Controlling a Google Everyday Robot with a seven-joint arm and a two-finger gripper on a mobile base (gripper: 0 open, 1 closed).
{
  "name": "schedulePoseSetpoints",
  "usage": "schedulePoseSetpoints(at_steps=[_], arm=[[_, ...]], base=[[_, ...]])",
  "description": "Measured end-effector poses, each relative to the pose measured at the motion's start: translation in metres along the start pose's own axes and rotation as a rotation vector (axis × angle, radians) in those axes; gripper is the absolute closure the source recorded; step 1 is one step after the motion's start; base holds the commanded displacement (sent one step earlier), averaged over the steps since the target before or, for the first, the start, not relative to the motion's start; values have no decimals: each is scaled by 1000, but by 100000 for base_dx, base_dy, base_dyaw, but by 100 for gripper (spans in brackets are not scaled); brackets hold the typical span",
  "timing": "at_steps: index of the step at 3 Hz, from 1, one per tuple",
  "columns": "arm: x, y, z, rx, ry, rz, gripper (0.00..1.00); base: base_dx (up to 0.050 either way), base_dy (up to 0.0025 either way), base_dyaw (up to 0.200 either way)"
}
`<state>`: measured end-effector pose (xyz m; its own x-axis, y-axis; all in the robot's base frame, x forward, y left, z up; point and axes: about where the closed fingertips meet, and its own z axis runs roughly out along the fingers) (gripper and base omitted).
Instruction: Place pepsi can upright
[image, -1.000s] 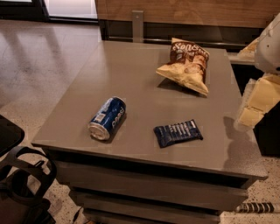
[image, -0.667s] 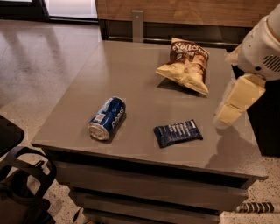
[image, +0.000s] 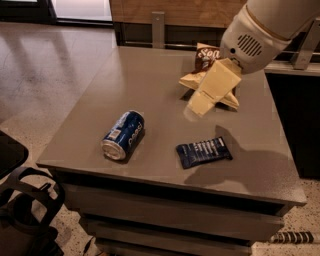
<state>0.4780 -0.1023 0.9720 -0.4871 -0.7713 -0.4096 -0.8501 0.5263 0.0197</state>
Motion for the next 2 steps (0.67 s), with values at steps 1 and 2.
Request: schedulePoseSetpoints(at_steps=[1, 2], arm=[[-15, 13, 12, -19, 53, 117, 0], [-11, 30, 34, -36, 63, 338, 0]], base=[[0, 0, 0], [0, 0, 0]])
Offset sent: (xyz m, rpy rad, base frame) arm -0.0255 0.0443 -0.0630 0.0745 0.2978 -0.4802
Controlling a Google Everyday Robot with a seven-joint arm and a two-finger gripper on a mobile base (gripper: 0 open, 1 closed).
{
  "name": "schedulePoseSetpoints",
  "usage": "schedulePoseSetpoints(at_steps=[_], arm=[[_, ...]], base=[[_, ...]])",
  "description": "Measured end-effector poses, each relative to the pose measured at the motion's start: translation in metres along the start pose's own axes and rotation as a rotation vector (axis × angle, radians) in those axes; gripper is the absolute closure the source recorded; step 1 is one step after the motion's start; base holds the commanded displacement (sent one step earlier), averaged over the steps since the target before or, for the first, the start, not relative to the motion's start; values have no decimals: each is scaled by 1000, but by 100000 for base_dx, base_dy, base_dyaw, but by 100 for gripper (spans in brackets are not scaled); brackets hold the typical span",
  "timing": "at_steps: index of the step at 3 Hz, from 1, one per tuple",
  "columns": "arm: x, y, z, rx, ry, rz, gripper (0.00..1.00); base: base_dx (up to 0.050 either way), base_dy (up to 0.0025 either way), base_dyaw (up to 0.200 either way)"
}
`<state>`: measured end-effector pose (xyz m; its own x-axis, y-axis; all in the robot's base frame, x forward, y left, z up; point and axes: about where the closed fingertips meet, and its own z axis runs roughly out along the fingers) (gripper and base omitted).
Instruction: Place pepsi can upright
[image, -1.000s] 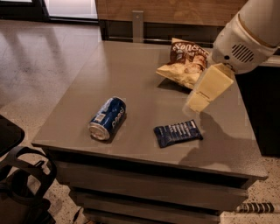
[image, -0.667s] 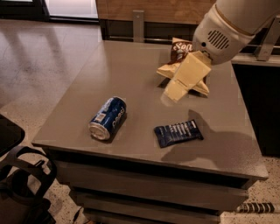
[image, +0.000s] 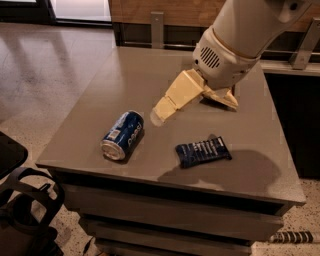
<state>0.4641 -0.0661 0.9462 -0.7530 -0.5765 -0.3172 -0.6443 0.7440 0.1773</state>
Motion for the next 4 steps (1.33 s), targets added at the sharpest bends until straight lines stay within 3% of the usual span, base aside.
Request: schedulePoseSetpoints(at_steps=[1, 2, 3, 4], arm=[[0, 0, 0, 0, -1, 0, 0], [-7, 10, 13, -9, 45, 59, 0], [-21, 28, 34, 7, 143, 213, 0], [-27, 35, 40, 33, 176, 340, 0]], base=[[0, 0, 0], [0, 0, 0], [0, 0, 0], [0, 0, 0]])
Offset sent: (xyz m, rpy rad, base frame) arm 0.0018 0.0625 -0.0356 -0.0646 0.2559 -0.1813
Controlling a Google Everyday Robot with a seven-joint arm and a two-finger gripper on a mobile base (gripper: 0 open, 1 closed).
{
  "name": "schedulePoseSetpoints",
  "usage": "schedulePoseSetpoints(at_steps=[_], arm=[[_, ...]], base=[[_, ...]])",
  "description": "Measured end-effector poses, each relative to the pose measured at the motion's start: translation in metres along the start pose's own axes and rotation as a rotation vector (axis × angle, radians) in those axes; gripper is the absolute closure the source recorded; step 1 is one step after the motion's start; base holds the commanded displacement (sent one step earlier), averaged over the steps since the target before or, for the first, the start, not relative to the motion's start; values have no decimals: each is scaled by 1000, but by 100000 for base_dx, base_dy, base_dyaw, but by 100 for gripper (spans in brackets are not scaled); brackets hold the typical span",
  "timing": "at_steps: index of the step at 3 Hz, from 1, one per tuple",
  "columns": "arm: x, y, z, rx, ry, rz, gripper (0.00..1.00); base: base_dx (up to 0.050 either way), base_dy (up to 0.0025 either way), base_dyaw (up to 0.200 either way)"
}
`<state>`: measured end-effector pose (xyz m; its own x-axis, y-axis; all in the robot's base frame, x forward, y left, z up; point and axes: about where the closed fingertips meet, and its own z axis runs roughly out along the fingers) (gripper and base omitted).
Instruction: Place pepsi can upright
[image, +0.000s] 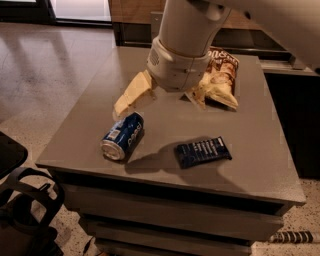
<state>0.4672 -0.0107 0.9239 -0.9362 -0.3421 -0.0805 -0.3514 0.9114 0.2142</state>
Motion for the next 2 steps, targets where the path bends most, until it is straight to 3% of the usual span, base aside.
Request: schedulePoseSetpoints(at_steps=[2], arm=[[-17, -10, 16, 61, 1, 221, 0]], base=[[0, 0, 0]])
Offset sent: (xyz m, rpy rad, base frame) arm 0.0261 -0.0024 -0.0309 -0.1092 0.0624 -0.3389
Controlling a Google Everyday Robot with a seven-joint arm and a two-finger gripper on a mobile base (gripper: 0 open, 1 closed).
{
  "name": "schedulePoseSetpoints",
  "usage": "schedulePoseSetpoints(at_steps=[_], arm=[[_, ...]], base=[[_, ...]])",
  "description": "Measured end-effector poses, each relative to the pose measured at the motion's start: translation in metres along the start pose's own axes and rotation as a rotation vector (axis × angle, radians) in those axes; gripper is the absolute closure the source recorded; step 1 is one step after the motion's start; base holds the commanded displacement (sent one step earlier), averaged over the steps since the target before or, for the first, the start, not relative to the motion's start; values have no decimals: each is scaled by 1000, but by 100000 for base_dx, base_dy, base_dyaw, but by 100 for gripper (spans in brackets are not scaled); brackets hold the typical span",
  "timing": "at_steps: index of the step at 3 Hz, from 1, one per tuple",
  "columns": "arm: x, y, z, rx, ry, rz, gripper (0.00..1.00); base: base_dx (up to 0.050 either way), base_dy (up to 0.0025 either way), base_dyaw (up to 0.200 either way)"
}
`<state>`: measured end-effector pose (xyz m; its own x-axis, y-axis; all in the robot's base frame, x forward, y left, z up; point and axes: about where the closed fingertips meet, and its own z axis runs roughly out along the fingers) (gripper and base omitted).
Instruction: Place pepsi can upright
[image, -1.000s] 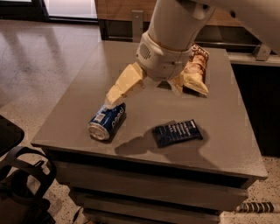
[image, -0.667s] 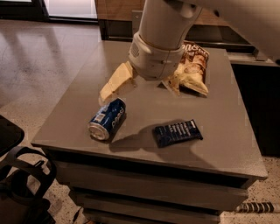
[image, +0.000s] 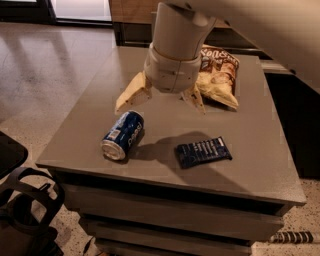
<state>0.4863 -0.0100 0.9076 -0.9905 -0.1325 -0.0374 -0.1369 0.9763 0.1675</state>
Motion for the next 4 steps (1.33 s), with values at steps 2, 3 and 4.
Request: schedulePoseSetpoints(at_steps=[2, 3, 4], arm=[[2, 33, 24, 36, -15, 68, 0], [2, 47, 28, 90, 2, 101, 0], [-5, 52, 30, 103, 11, 143, 0]], base=[[0, 0, 0], [0, 0, 0], [0, 0, 0]])
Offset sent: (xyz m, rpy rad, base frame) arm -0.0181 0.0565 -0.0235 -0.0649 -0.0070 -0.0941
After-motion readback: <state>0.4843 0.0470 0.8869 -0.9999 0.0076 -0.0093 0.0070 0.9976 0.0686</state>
